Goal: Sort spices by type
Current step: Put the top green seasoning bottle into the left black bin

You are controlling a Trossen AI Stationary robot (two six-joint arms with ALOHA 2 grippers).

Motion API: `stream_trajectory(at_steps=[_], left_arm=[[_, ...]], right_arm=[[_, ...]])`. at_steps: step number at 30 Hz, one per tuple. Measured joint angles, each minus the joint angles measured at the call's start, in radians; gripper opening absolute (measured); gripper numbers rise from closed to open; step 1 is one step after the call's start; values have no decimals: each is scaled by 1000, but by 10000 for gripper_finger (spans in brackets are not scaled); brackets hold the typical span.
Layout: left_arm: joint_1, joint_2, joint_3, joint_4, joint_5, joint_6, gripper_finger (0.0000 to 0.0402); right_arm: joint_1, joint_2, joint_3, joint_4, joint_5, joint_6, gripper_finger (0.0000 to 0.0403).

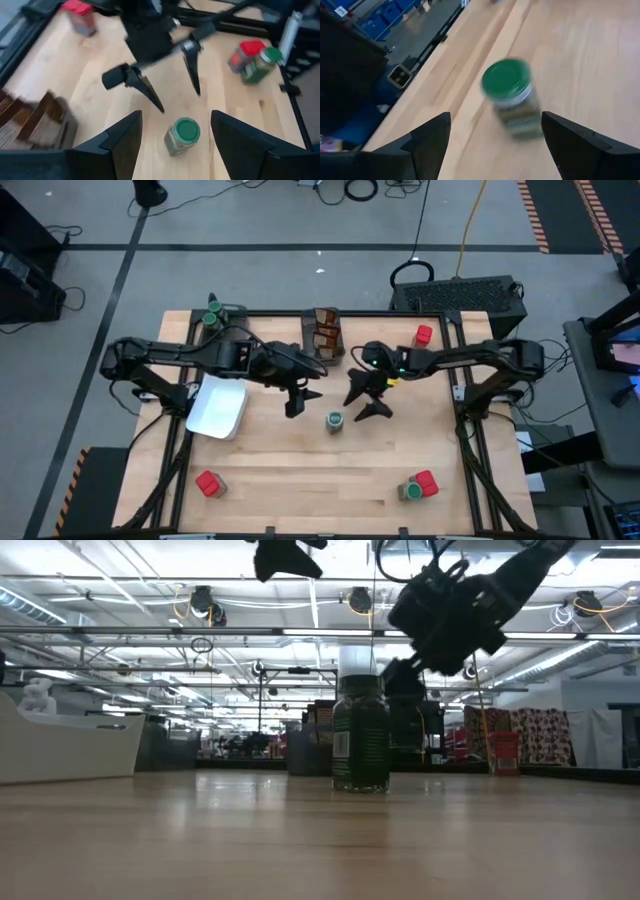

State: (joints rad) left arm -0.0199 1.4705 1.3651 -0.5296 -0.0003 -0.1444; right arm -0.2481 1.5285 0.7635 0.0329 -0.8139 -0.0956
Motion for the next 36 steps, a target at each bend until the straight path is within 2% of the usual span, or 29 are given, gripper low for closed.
stream_trajectory(at_steps=[5, 9, 15, 19, 25, 31, 36], left_arm=[[50, 66, 1, 47, 136, 88, 239], [80, 145, 1, 121, 263, 163, 239], [70, 259, 1, 184, 284, 433, 239], [59, 324, 1, 180, 302, 476, 239], [48, 356, 1, 213, 416, 501, 239], [50, 376, 1, 216, 417, 608, 239], [36, 388, 1, 240, 411, 611, 244]], right_arm=[[-1, -107, 0, -250, 8, 10, 293], [-1, -178, 0, -417, 88, 53, 293], [-1, -261, 0, -560, 193, 59, 293], [-1, -293, 0, -601, 218, 89, 293], [-1, -310, 0, -611, 221, 109, 293], [-1, -310, 0, -614, 221, 110, 293], [-1, -310, 0, -613, 221, 110, 293]])
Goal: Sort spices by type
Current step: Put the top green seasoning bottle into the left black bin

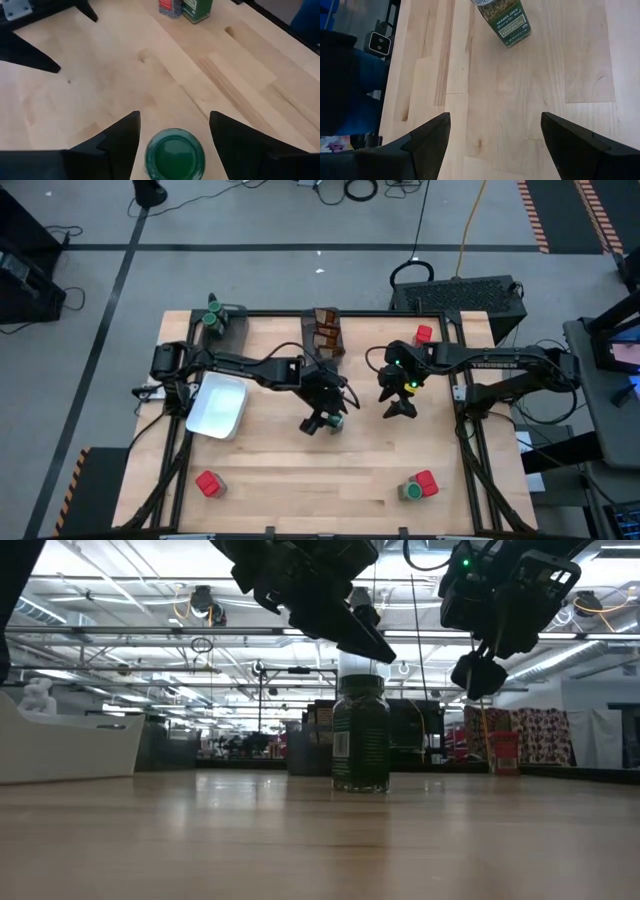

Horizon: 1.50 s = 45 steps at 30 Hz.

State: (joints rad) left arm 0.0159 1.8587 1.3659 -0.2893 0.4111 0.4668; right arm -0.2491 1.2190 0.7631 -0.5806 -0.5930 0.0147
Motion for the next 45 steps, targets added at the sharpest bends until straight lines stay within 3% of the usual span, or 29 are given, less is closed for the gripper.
stream_trajectory(at_steps=[14, 45], left_arm=[[9, 0, 0, -31, 4, 14, 371], [24, 84, 0, -9, 58, 66, 369]], right_arm=[[0, 0, 0, 0, 45, -8, 293], [0, 1, 0, 17, 48, 0, 293]])
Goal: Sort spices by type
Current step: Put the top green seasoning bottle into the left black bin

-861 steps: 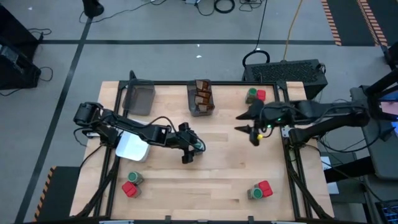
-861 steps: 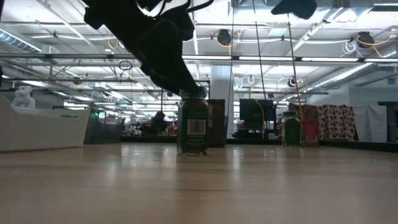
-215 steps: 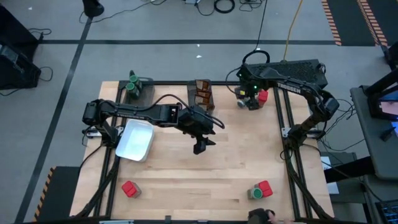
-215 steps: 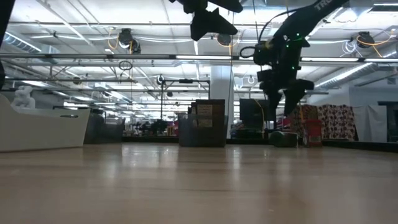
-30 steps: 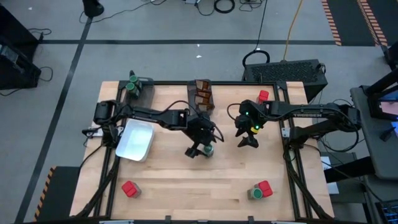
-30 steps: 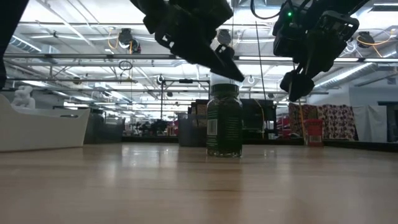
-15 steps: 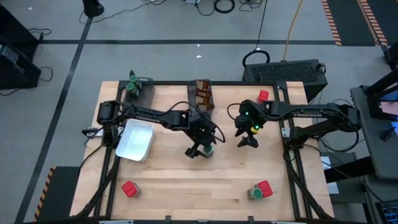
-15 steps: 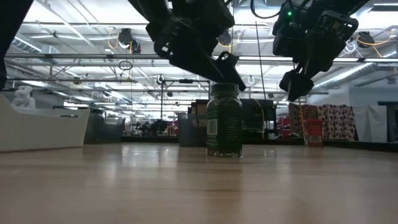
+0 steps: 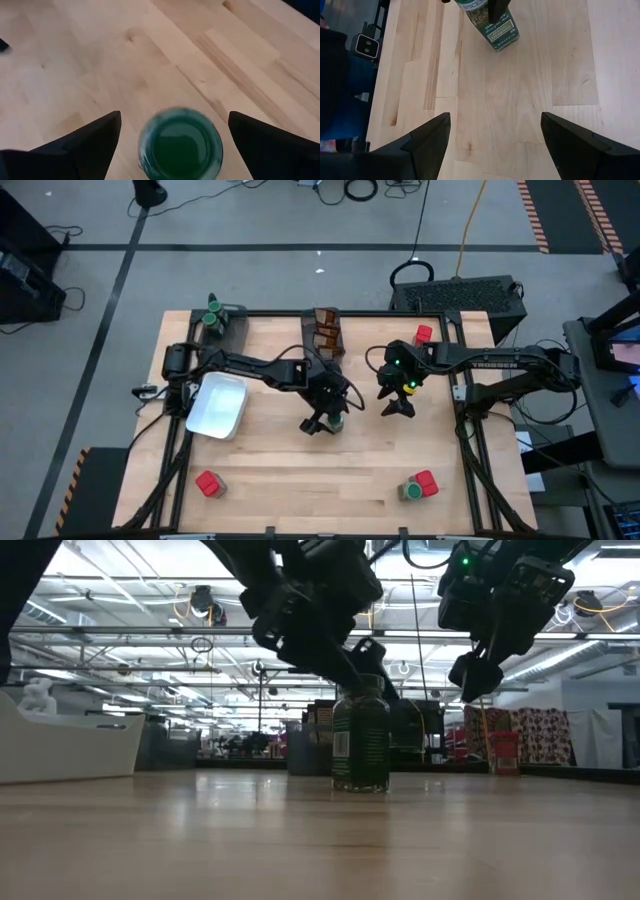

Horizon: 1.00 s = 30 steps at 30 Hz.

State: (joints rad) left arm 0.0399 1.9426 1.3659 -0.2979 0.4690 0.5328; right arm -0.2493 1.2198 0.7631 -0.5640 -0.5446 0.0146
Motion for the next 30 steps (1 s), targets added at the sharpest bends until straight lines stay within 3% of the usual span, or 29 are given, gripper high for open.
stream_trajectory(at_steps=[9, 22, 30], left_arm=[[0, 14, -1, 4, 0, -3, 330], [0, 14, -1, 4, -9, -5, 212], [15, -9, 0, -36, -70, -150, 209]], right_arm=[[0, 0, 0, 0, 0, 0, 293], [0, 0, 0, -1, -1, -3, 293], [0, 0, 0, -1, -1, -2, 293]])
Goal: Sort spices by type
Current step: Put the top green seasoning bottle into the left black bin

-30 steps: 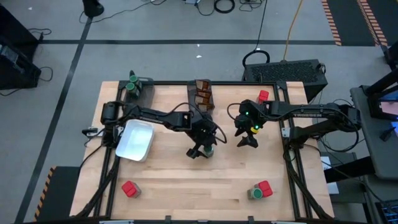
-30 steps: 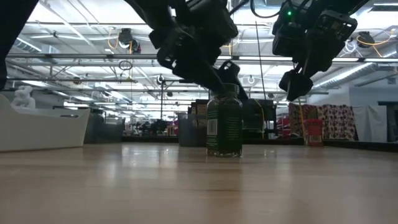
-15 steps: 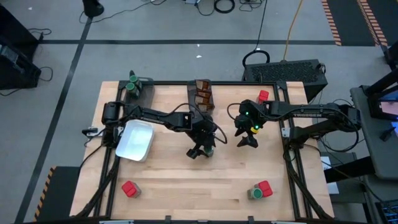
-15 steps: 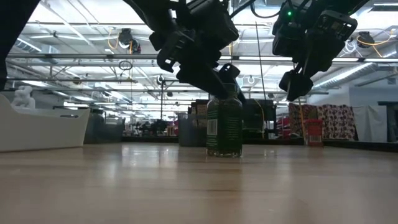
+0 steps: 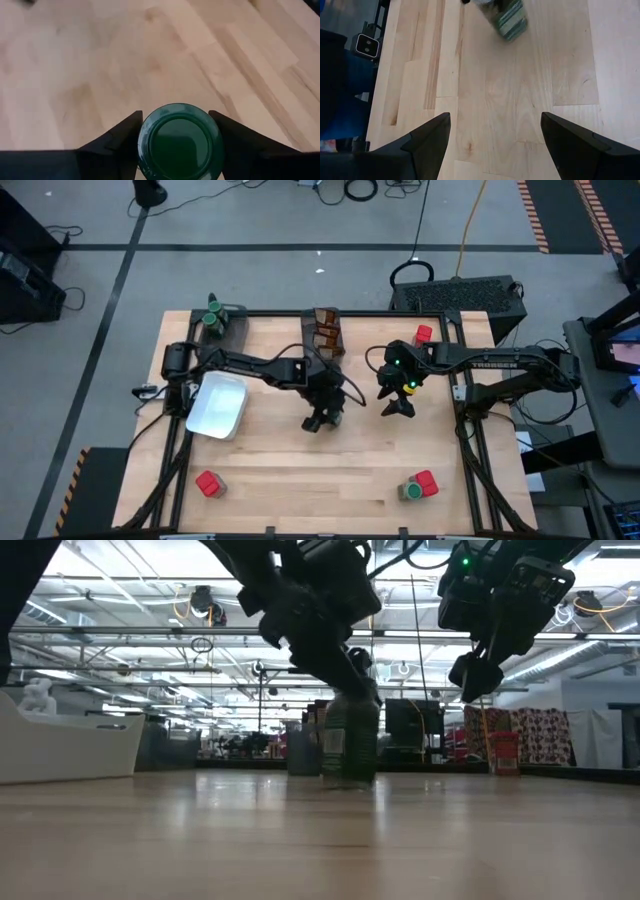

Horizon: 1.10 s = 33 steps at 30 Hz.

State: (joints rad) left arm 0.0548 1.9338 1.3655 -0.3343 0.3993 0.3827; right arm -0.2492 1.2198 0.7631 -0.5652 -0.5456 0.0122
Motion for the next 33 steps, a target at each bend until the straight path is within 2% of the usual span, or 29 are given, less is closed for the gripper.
stream_trajectory(at_steps=[8, 15, 18, 25, 33], left_arm=[[62, -94, 0, -79, -29, -227, 209], [89, -268, 0, -155, -167, -361, 209], [96, -356, 0, -195, -287, -425, 209], [145, -546, 0, -341, -648, -643, 209], [241, -724, 0, -630, -1007, -961, 209]], right_arm=[[0, 0, 0, -4, -1, 2, 293], [0, 0, 0, -2, 0, -7, 293], [0, 0, 0, 2, 0, -19, 293], [0, 0, 0, 24, 0, -31, 293], [0, 0, 0, 42, -1, -42, 293]])
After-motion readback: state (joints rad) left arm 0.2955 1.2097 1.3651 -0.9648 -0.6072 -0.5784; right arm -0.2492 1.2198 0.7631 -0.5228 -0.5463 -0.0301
